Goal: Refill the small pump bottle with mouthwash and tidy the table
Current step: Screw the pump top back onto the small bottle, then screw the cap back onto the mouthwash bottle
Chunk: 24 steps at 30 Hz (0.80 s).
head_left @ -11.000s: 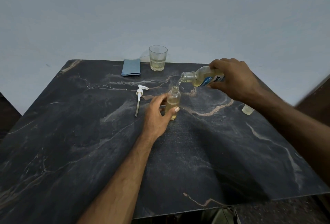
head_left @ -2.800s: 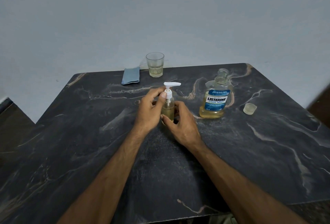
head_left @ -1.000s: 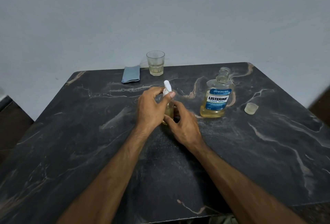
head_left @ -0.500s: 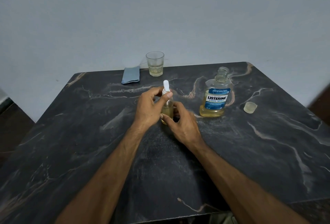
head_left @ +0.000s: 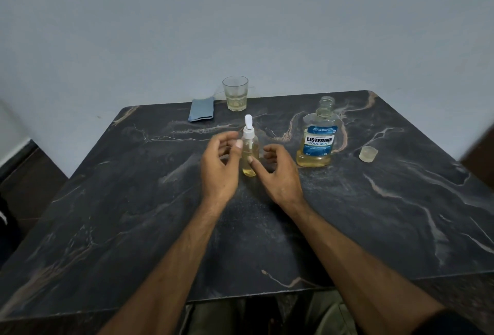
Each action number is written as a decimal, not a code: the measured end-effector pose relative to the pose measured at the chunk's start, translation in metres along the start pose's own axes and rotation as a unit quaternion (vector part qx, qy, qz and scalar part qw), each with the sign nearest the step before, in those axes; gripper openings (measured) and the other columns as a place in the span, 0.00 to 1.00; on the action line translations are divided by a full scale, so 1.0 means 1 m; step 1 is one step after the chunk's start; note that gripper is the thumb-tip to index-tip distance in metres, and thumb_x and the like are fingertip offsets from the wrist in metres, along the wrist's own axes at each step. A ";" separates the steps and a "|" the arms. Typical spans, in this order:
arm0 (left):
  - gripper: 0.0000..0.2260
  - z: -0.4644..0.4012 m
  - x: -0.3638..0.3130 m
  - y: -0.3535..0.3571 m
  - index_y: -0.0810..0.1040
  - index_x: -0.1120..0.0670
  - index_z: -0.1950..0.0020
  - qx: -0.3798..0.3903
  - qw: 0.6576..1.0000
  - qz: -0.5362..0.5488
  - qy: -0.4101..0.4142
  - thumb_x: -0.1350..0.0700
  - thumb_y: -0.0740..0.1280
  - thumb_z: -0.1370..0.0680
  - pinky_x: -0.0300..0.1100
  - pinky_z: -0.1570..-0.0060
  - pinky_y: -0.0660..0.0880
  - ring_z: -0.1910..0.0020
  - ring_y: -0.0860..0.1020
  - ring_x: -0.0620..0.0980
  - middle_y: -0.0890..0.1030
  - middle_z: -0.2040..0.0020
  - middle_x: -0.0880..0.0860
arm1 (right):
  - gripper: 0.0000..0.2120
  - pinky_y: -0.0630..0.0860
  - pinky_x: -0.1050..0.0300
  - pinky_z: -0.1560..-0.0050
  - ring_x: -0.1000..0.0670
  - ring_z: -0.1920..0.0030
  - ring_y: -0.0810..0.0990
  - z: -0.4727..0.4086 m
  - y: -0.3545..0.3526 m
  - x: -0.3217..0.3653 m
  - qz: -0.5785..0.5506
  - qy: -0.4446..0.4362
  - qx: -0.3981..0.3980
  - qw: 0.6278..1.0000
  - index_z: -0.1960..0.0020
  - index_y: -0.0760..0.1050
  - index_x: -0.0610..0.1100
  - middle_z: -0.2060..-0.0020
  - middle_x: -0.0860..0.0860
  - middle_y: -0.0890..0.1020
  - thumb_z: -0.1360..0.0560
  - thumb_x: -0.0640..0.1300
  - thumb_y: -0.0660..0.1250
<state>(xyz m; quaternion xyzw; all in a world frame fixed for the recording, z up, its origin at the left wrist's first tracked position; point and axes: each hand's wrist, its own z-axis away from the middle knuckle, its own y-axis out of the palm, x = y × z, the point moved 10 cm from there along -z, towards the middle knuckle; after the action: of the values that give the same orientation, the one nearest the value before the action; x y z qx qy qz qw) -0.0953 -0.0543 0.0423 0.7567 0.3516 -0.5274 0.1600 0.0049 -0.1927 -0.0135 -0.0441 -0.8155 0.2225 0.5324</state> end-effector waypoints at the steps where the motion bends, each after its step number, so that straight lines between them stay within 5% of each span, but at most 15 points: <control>1: 0.07 0.009 -0.002 -0.001 0.77 0.45 0.46 -0.003 1.000 0.009 0.010 0.57 0.67 0.21 0.32 0.52 0.76 0.51 0.80 0.38 0.81 0.51 0.42 | 0.20 0.79 0.54 0.47 0.55 0.48 0.78 0.002 -0.006 -0.001 0.002 -0.002 -0.009 1.000 0.42 0.73 0.49 0.47 0.53 0.79 0.27 0.58 0.73; 7: 0.06 0.039 0.000 0.053 0.79 0.49 0.47 0.108 0.994 0.013 0.008 0.58 0.68 0.22 0.32 0.53 0.76 0.53 0.80 0.40 0.82 0.51 0.45 | 0.09 0.72 0.68 0.64 0.58 0.64 0.76 0.016 -0.063 -0.014 0.044 -0.031 -0.057 0.997 0.58 0.73 0.48 0.65 0.56 0.77 0.25 0.50 0.71; 14: 0.12 0.032 0.002 0.116 0.76 0.52 0.43 0.111 0.994 0.010 0.003 0.59 0.71 0.25 0.30 0.54 0.74 0.52 0.79 0.42 0.79 0.46 0.49 | 0.11 0.70 0.61 0.67 0.59 0.69 0.74 0.014 -0.156 -0.056 0.089 0.027 -0.147 0.985 0.63 0.71 0.52 0.69 0.57 0.76 0.25 0.49 0.69; 20: 0.28 0.022 0.016 0.140 0.67 0.53 0.31 0.059 0.998 -0.004 -0.016 0.57 0.74 0.27 0.51 0.40 0.74 0.38 0.73 0.47 0.72 0.35 0.47 | 0.07 0.76 0.48 0.53 0.49 0.55 0.76 -0.001 -0.210 -0.087 0.160 0.062 -0.200 0.965 0.52 0.72 0.47 0.56 0.51 0.76 0.24 0.49 0.67; 24: 0.37 0.014 0.034 0.164 0.58 0.52 0.24 0.114 0.992 0.009 -0.060 0.54 0.74 0.27 0.42 0.33 0.66 0.31 0.69 0.42 0.69 0.29 0.46 | 0.17 0.75 0.45 0.45 0.49 0.47 0.73 -0.015 -0.220 -0.104 0.200 0.093 -0.177 0.959 0.41 0.69 0.47 0.47 0.51 0.72 0.25 0.52 0.67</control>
<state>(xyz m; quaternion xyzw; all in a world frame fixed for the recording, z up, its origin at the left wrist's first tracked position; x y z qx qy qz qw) 0.0164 -0.1655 -0.0148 0.7397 0.2725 -0.6075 0.0982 0.0989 -0.4174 -0.0070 -0.3206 -0.7630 0.1716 0.5344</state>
